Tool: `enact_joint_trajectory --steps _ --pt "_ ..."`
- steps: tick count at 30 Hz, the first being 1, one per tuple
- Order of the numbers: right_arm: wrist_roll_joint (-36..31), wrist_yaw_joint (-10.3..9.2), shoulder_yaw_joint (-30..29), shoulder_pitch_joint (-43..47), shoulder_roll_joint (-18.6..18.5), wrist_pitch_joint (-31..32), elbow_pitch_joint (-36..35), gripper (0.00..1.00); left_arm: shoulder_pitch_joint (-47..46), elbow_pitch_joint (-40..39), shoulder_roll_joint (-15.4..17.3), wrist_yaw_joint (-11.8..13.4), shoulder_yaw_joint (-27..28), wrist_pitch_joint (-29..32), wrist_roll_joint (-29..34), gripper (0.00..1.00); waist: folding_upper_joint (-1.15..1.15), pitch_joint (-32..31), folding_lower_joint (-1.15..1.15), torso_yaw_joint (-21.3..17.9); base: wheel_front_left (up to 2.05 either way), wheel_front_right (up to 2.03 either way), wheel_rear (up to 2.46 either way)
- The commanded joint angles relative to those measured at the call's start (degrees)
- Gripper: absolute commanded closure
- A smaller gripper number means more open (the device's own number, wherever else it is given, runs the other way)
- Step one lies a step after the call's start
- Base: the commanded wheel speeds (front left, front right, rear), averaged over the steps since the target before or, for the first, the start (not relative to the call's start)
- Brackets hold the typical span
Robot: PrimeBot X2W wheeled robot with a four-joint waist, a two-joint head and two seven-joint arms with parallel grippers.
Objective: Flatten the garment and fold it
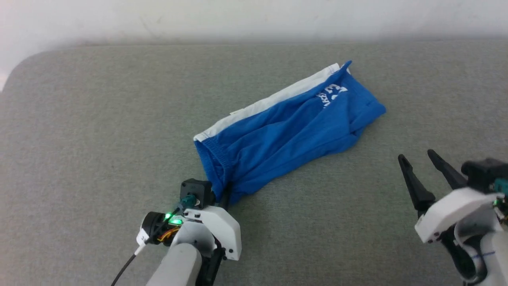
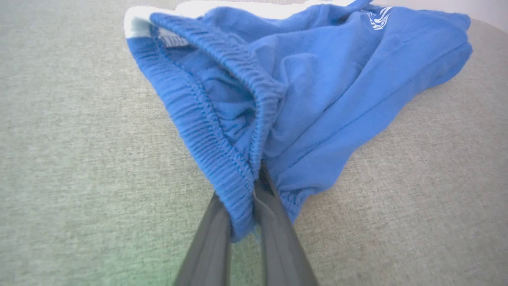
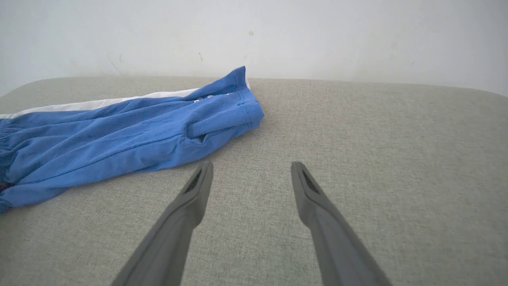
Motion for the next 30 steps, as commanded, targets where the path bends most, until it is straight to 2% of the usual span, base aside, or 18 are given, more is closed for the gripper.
enact_joint_trajectory --steps 1,4,7,13,19,27,28,29,30 --pt "2.4 -0.04 0.8 -2.4 -1.2 2.8 -0.4 0.0 0.8 -0.4 0.4 -0.6 -0.6 -1.0 0.4 1.0 0.0 0.7 0.0 2.7 0.0 0.0 0.0" --pt "6.7 -0.04 2.6 -7.5 -3.8 10.2 0.5 0.0 0.0 -2.1 0.2 -1.5 -1.9 -2.8 0.8 1.0 0.0 2.1 0.0 4.2 0.0 0.0 0.0" --pt "9.3 -0.04 3.4 -14.1 -4.4 16.8 3.4 0.0 -0.9 -3.3 0.0 -2.1 -3.1 -3.9 1.1 1.0 0.0 3.6 0.0 5.8 0.0 0.0 0.0" --pt "2.5 -0.04 0.9 -26.4 -4.6 25.5 16.8 0.0 -2.7 -5.0 -0.7 -3.0 -6.2 -4.8 1.4 1.0 0.0 6.2 0.0 9.0 0.0 0.0 0.0" --pt "-2.8 -0.04 -0.4 -33.4 -3.7 28.2 28.3 0.0 -4.4 -5.0 -1.1 -3.1 -9.3 -5.6 0.7 1.0 0.0 7.9 0.0 11.8 0.0 0.0 0.0" --pt "-4.8 -0.04 4.9 -35.0 -5.0 30.9 37.0 0.0 -6.4 -4.0 -1.3 -2.3 -12.2 -6.8 -0.9 1.0 0.0 8.5 0.0 12.8 0.0 0.0 0.0" --pt "-4.6 -0.04 5.8 -34.9 -5.1 31.0 37.5 0.36 -6.6 -3.7 -1.4 -2.3 -12.5 -6.9 -1.0 1.0 0.0 8.4 0.0 12.7 0.0 0.0 0.0" --pt "-4.1 -0.04 6.3 -34.9 -5.2 30.6 37.7 1.0 -6.7 -3.5 -1.4 -2.2 -12.8 -7.1 -1.1 1.0 0.0 8.3 0.0 12.6 0.0 0.0 0.0" --pt "-3.7 -0.04 6.8 -34.9 -5.3 30.0 38.0 1.0 -6.8 -3.2 -1.4 -2.0 -12.9 -7.2 -1.2 1.0 0.0 8.2 0.0 12.5 0.0 0.0 0.0"
